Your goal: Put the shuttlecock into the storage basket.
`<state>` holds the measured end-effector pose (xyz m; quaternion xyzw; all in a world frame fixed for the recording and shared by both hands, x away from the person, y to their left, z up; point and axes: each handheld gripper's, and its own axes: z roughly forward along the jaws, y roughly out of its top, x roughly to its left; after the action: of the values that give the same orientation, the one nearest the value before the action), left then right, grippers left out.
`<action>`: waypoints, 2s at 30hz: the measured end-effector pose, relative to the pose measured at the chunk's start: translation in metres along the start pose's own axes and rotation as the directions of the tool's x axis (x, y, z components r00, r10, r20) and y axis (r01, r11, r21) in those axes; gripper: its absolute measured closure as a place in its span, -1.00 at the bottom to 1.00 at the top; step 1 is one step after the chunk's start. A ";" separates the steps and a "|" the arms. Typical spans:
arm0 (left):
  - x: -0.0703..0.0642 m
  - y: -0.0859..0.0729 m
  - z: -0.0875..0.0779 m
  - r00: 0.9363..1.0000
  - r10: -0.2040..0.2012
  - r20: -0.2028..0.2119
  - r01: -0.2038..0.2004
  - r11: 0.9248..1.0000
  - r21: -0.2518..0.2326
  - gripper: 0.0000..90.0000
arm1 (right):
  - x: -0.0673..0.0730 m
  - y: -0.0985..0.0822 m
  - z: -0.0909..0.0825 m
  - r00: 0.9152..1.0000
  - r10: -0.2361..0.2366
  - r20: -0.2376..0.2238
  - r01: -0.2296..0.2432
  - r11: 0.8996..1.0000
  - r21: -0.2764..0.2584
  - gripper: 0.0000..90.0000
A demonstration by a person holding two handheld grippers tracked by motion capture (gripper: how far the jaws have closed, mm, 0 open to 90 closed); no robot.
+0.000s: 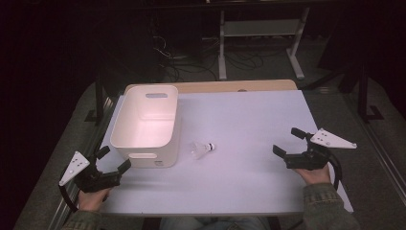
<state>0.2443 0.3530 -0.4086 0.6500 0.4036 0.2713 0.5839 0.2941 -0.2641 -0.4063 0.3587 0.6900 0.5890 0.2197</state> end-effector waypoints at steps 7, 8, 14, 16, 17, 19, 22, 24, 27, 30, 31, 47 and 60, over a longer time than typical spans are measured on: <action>-0.001 0.000 -0.002 1.000 -0.016 0.004 0.016 1.000 -0.013 -1.00 | 0.001 -0.001 -0.002 1.000 0.004 0.006 -0.004 1.000 -0.001 -1.00; -0.001 0.000 -0.002 1.000 -0.016 0.003 0.016 1.000 -0.012 -1.00 | 0.001 -0.001 -0.002 1.000 0.004 0.006 -0.004 1.000 -0.001 -1.00; 0.000 -0.001 -0.002 1.000 -0.021 0.003 0.021 1.000 -0.008 -1.00 | 0.001 -0.001 0.000 1.000 0.003 0.005 -0.004 1.000 0.013 -1.00; 0.000 -0.001 -0.002 1.000 -0.021 0.004 0.021 1.000 -0.009 -1.00 | 0.002 -0.001 0.000 1.000 -0.002 0.002 0.002 1.000 0.015 -1.00; 0.000 -0.001 -0.002 1.000 -0.021 0.003 0.021 1.000 -0.007 -1.00 | 0.003 -0.001 0.000 1.000 -0.003 0.002 0.003 1.000 0.014 -1.00; 0.000 -0.001 -0.001 1.000 -0.023 0.002 0.023 1.000 -0.007 -1.00 | 0.003 -0.001 0.001 1.000 -0.004 0.002 0.004 1.000 0.017 -1.00; 0.000 -0.001 -0.002 1.000 -0.025 0.001 0.025 1.000 -0.008 -1.00 | 0.004 0.001 0.001 1.000 -0.012 0.004 0.012 1.000 0.025 -1.00; -0.001 -0.001 -0.002 1.000 -0.026 0.003 0.026 1.000 -0.008 -1.00 | 0.004 0.001 0.001 1.000 -0.011 0.004 0.011 1.000 0.025 -1.00; -0.001 -0.001 -0.002 1.000 -0.020 0.006 0.020 1.000 -0.005 -1.00 | 0.006 0.002 0.002 1.000 -0.012 0.002 0.012 0.999 0.035 -1.00; -0.001 -0.001 -0.002 1.000 -0.022 0.006 0.022 1.000 -0.006 -1.00 | 0.008 0.004 0.003 1.000 -0.015 -0.007 0.015 0.999 0.050 -1.00; -0.001 -0.001 -0.002 1.000 -0.024 0.004 0.024 1.000 -0.006 -1.00 | 0.008 0.004 0.003 1.000 -0.015 -0.007 0.015 0.999 0.050 -1.00; -0.002 0.000 -0.002 0.999 -0.031 0.006 0.031 0.999 -0.012 -1.00 | 0.011 0.026 0.015 0.997 -0.035 -0.064 0.043 0.990 0.132 -1.00; -0.002 -0.001 -0.002 1.000 -0.029 0.005 0.029 1.000 -0.008 -1.00 | 0.010 0.039 0.031 0.993 -0.056 -0.101 0.075 0.979 0.191 -1.00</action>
<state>0.2416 0.3525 -0.4086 0.6425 0.4104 0.2630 0.5912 0.3192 -0.2349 -0.3741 0.3271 0.7653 0.5277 0.1700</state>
